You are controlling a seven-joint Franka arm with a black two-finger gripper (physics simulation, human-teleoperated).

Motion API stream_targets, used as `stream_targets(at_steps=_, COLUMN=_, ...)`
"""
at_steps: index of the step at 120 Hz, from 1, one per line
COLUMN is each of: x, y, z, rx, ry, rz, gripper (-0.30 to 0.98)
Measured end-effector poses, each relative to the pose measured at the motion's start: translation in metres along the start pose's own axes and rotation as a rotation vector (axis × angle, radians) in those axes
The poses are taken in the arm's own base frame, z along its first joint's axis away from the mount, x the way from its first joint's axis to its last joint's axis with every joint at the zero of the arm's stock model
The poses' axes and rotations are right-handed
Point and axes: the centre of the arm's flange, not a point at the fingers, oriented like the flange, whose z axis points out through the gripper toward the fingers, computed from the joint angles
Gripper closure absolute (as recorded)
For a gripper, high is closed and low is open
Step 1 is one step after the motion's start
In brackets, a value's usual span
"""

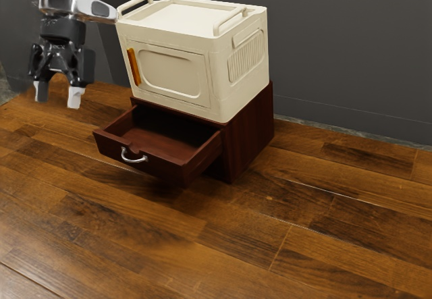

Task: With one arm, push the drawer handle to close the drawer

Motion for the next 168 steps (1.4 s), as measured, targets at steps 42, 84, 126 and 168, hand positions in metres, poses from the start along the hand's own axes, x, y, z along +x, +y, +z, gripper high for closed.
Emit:
stream_targets(at_steps=42, x=-0.023, y=-0.032, z=0.128, rx=-0.004, ry=0.371, rz=-0.066, gripper=0.15)
stream_targets(at_steps=84, x=0.011, y=-0.114, z=0.205, rx=0.019, ry=0.388, rz=-0.177, gripper=0.63)
stream_targets(at_steps=126, x=0.104, y=-0.135, z=0.198, rx=0.119, ry=0.454, rz=-0.098, gripper=0.74)
stream_targets(at_steps=168, x=0.158, y=-0.109, z=0.169, rx=0.147, ry=0.522, rz=0.014, gripper=0.76)
